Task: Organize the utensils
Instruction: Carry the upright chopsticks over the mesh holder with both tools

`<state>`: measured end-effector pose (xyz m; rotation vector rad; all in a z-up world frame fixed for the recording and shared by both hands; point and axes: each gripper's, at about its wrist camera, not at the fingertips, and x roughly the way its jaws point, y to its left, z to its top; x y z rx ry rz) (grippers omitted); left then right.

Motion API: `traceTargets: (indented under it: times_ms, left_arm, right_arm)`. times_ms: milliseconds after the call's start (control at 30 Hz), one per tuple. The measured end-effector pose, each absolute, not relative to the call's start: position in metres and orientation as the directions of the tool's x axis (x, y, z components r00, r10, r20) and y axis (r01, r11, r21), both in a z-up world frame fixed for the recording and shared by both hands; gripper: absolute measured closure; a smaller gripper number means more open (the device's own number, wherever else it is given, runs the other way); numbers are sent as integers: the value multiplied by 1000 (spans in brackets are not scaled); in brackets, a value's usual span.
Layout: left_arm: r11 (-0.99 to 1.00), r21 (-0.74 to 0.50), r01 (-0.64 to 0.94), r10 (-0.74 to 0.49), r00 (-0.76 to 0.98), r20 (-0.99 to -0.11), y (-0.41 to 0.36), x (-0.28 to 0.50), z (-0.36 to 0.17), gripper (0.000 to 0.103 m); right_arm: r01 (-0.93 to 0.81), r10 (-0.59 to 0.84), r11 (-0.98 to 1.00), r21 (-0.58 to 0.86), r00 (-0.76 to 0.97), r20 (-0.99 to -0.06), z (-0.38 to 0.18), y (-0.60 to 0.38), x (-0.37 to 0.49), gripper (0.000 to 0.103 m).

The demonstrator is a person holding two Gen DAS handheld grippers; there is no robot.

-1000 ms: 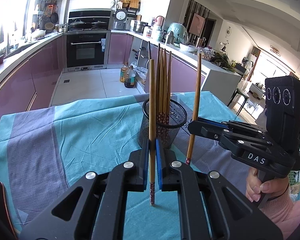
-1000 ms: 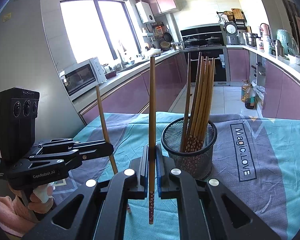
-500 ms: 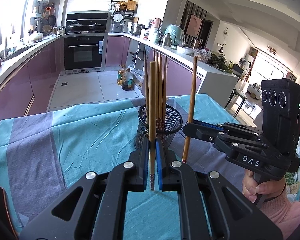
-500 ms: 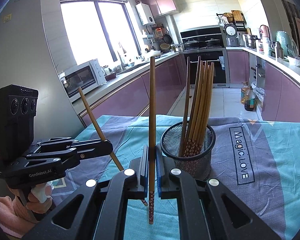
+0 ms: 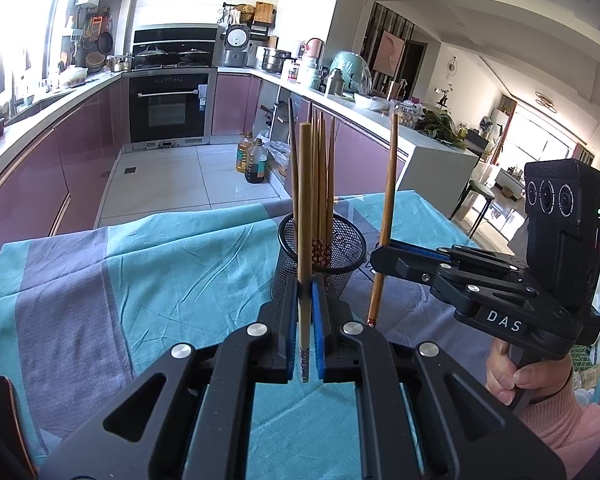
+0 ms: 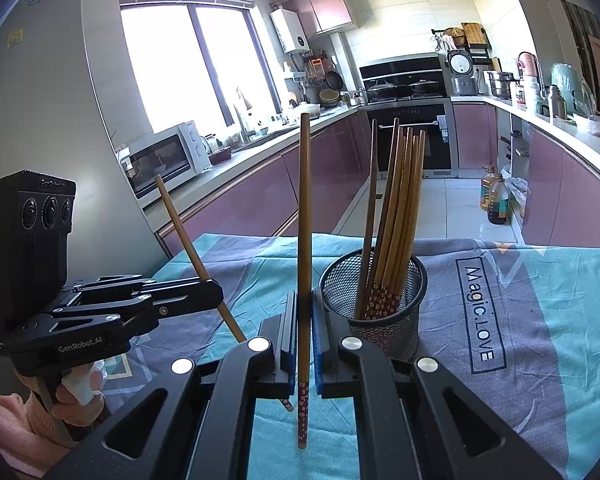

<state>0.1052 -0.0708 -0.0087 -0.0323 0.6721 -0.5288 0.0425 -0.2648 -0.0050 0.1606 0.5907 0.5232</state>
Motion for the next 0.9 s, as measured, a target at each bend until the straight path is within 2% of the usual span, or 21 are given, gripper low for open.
traceTargets:
  times_ms: [900]
  left_arm:
    - [866,-156,475,-478,693,-539,-76,95,20,95]
  right_arm:
    - [-428,511,860,279,735,-447,10,-271,51,97]
